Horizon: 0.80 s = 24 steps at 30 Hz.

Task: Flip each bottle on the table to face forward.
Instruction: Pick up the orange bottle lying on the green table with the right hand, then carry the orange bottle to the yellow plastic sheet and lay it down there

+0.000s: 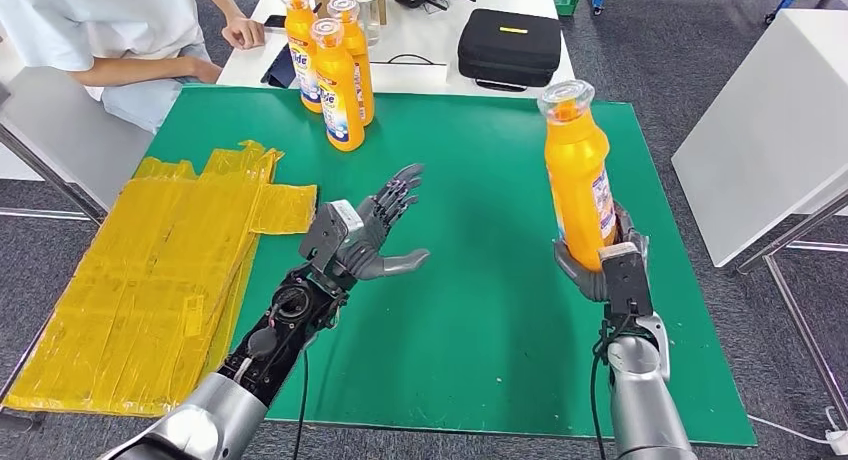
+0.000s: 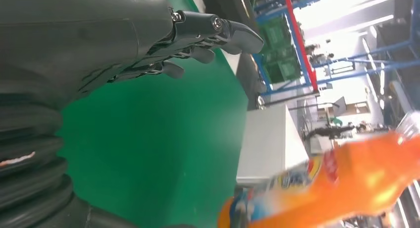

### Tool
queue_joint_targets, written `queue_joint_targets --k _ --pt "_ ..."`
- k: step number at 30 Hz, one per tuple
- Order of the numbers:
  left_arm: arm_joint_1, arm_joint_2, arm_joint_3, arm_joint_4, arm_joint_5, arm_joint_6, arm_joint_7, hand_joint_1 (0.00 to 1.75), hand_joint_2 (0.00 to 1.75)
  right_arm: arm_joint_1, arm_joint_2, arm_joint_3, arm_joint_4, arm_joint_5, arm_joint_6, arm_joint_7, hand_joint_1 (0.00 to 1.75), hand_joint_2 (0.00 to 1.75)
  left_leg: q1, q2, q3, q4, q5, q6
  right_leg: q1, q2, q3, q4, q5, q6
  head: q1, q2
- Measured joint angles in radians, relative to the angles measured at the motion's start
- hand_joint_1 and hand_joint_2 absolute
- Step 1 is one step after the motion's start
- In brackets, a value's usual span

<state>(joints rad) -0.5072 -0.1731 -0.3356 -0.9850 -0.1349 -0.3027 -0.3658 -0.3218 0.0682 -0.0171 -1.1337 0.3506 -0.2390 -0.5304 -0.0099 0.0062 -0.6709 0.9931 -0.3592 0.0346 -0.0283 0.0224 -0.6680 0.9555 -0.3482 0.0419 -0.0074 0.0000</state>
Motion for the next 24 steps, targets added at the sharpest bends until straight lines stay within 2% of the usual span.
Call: queue_joint_targets --k 6,13,16,24 --pt "-0.003 0.0 -0.043 -0.029 0.015 0.0 0.015 0.0 1.75 -0.042 0.05 0.052 0.028 -0.024 0.031 -0.003 1.75 1.75 0.0 0.0 0.0 0.0 0.0 0.0 0.001 0.0 -0.001 0.0 0.0 0.0 0.0 0.0" --pt "-0.003 0.0 -0.064 -0.043 0.033 0.005 0.018 0.0 1.75 -0.069 0.07 0.089 0.06 -0.033 0.058 -0.006 1.75 1.75 0.001 -0.003 -0.001 0.0 0.0 0.0 0.001 -0.002 -0.001 0.0 0.0 0.0 0.0 0.0" --pt "-0.003 0.0 -0.075 -0.047 0.046 0.004 0.022 0.0 1.75 -0.099 0.089 0.13 0.104 -0.031 0.12 -0.017 1.75 1.75 0.001 -0.003 -0.001 0.0 0.0 -0.001 0.001 -0.002 -0.001 0.0 0.0 0.0 0.0 0.0" --pt "-0.021 0.002 -0.086 -0.043 0.082 0.002 0.025 0.0 1.75 -0.157 0.146 0.314 0.236 -0.026 0.369 -0.101 1.75 1.75 0.003 -0.004 -0.002 0.0 0.001 -0.002 0.003 -0.003 -0.002 0.0 0.0 0.0 0.0 0.0"
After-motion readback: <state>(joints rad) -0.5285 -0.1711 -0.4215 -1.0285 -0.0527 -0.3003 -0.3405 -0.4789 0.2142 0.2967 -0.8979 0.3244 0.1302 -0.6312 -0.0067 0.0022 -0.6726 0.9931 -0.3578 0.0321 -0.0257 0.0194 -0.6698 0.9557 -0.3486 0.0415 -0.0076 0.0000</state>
